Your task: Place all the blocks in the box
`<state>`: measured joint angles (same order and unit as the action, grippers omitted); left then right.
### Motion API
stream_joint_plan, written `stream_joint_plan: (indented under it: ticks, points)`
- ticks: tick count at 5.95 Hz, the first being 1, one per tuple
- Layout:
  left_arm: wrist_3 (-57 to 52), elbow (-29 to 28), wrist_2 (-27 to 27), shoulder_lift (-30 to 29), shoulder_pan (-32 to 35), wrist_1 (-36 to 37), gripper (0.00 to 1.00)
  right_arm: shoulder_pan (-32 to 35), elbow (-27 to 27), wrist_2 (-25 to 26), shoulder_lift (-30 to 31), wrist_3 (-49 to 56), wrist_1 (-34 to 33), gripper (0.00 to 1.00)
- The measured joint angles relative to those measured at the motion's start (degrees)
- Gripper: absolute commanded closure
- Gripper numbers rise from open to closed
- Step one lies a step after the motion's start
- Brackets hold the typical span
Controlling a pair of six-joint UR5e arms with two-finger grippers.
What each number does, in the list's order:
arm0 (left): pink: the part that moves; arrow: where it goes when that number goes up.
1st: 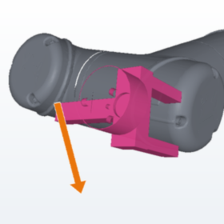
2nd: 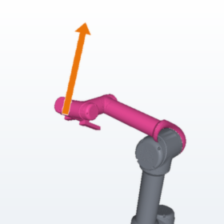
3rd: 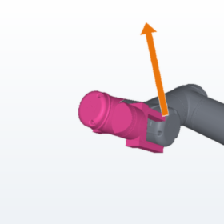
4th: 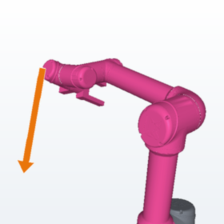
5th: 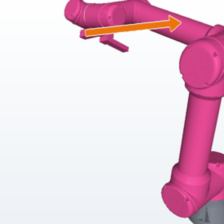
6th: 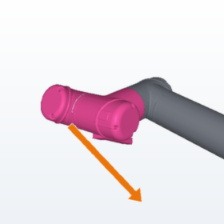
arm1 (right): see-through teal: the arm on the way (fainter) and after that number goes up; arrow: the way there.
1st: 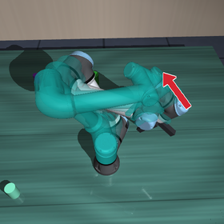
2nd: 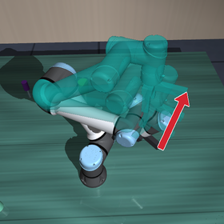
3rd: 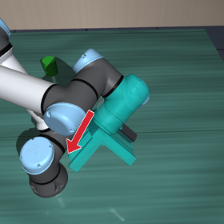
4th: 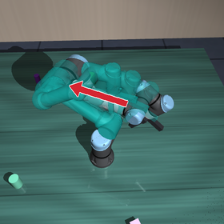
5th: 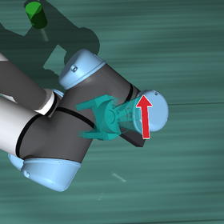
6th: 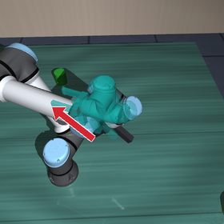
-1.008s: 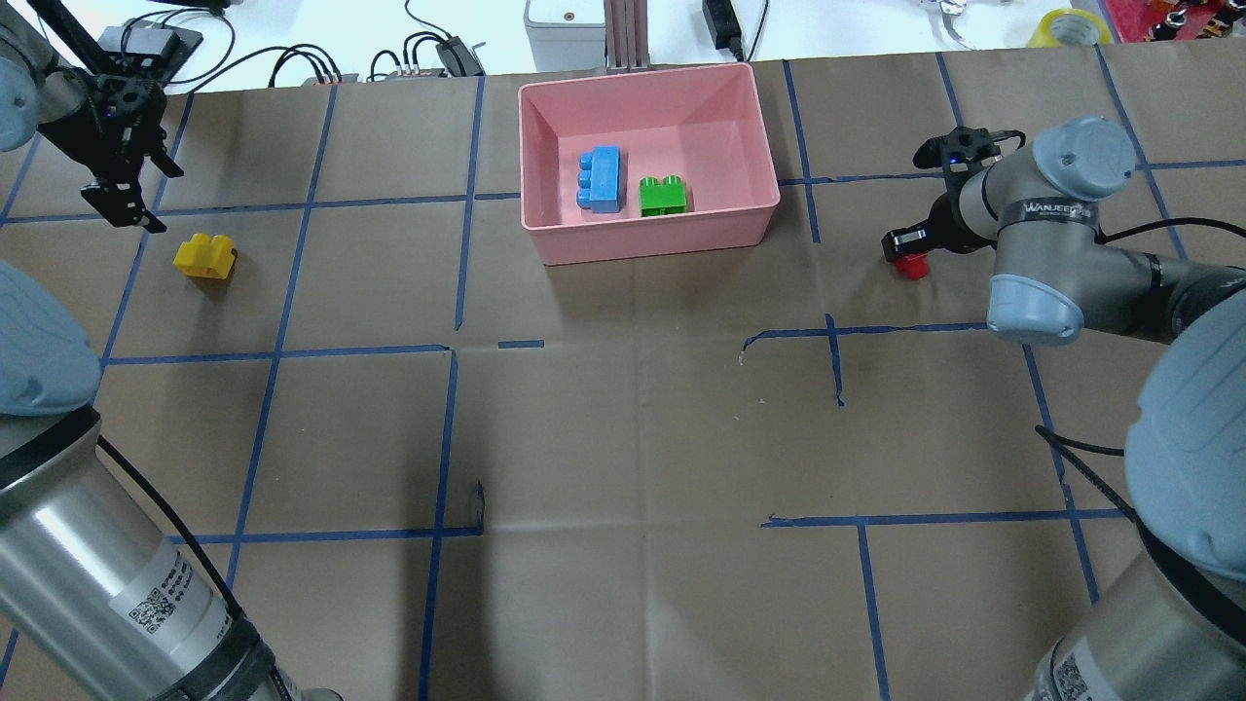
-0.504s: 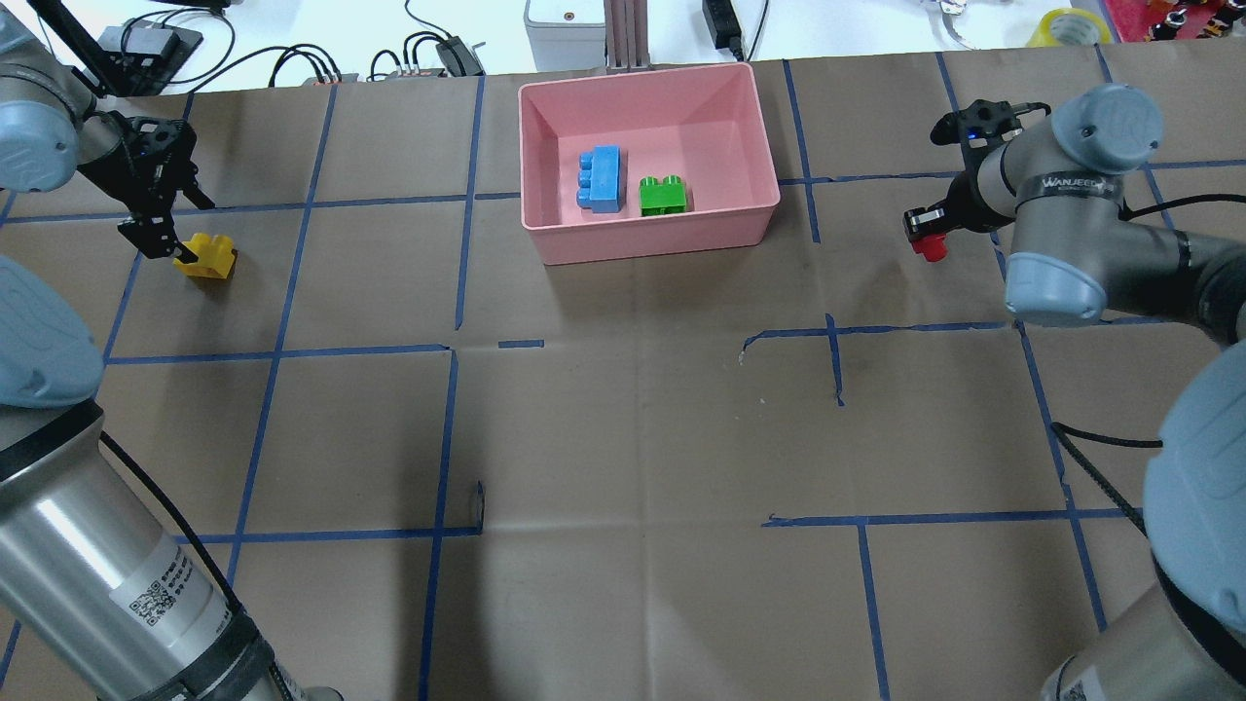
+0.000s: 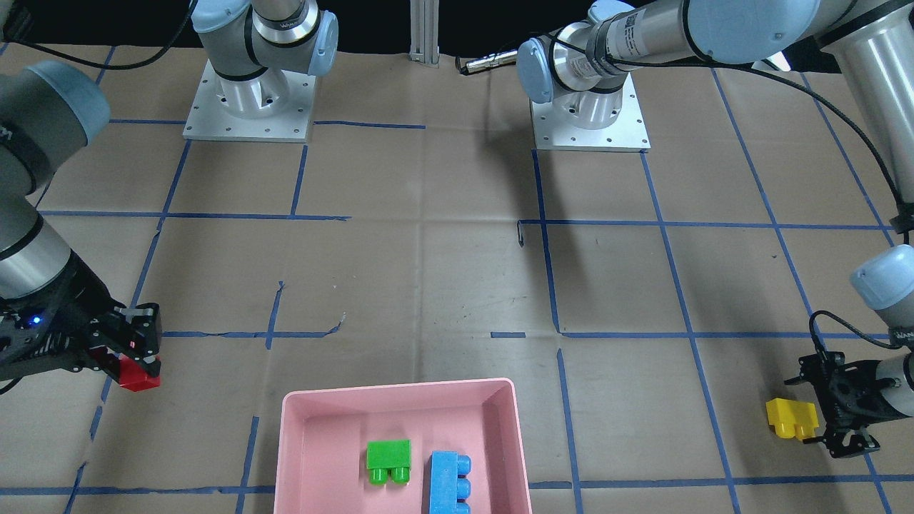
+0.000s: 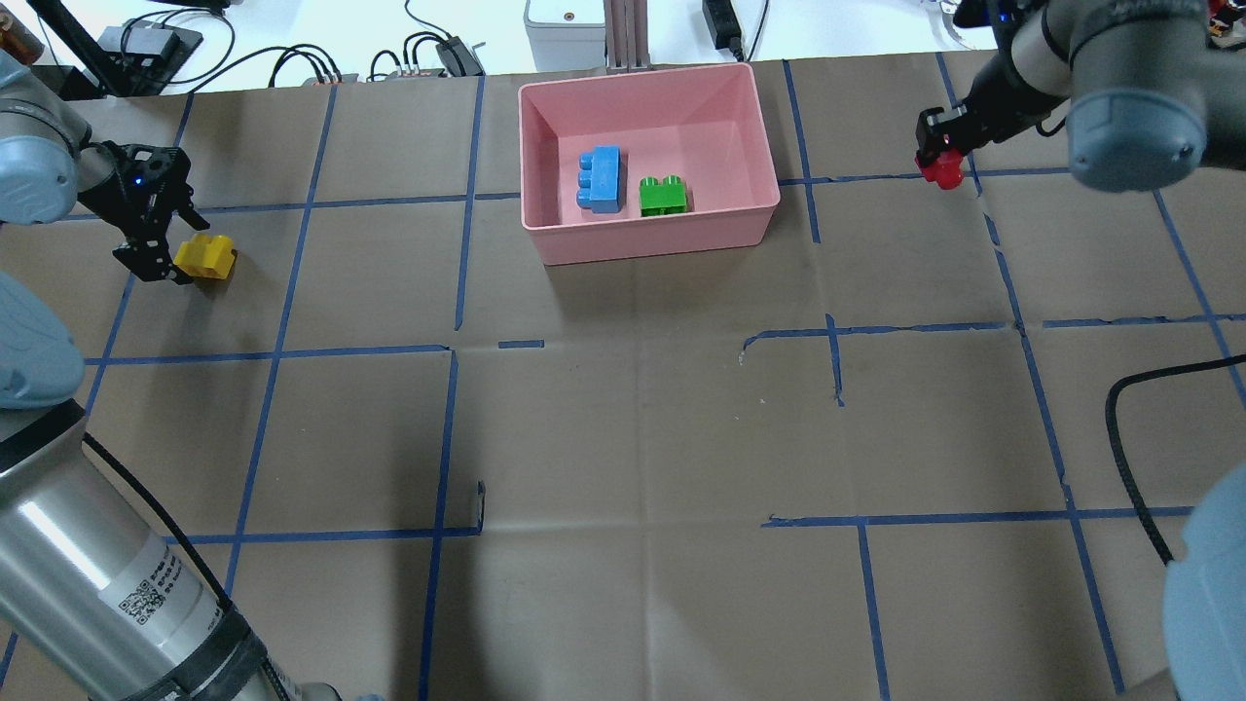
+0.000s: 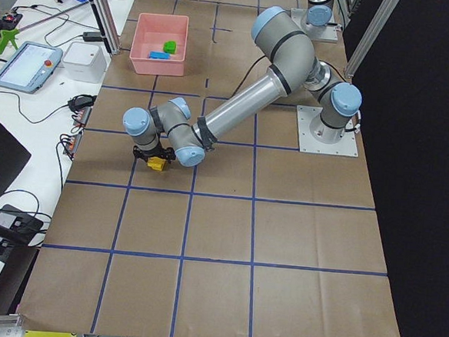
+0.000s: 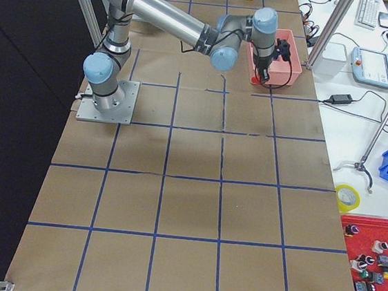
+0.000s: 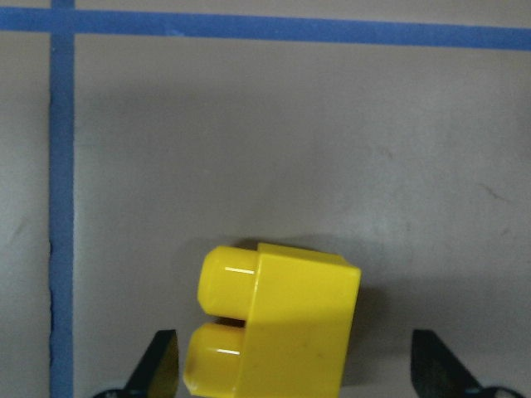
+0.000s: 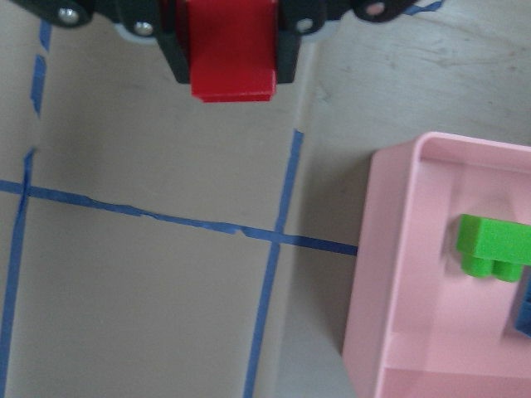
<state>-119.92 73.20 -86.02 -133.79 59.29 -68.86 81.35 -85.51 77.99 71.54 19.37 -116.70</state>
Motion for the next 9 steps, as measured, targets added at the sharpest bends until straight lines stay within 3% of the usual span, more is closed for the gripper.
stream_joint_plan:
  ticks: [1,2,3,4,5,6,7,9]
  points:
    - [-0.16,0.64,0.51,-0.01,0.04,0.45,0.06,5.3,5.3,-2.27,-1.52,-5.62,2.39,0.99]
    - [-0.26,0.98,1.12,-0.02,0.08,0.82,0.14,10.9,9.65,-5.02,-5.69,-12.17,-0.88,0.99]
    - [-0.63,1.1,1.43,0.0,0.1,1.07,0.21,16.1,14.36,-6.25,-12.63,-16.99,-9.66,0.99]
    - [-1.4,1.13,1.58,0.01,0.09,1.34,0.41,19.53,19.38,-6.29,-19.51,-19.63,-17.2,0.97]
    - [-2.22,1.15,1.62,0.05,0.06,2.11,0.59,21.37,24.11,-6.14,-25.03,-20.81,-21.92,0.08]
    - [-2.71,1.16,1.59,0.33,0.06,3.27,0.81,22.29,26.89,-6.02,-27.64,-20.98,-24.27,0.01]
    - [-2.74,0.98,1.39,0.79,0.13,4.19,0.92,22.67,27.75,-5.98,-28.04,-20.88,-24.46,0.0]
    - [0.62,-0.03,1.32,4.25,0.46,4.77,0.96,22.1,27.54,-5.92,-26.83,-20.76,-20.35,0.0]
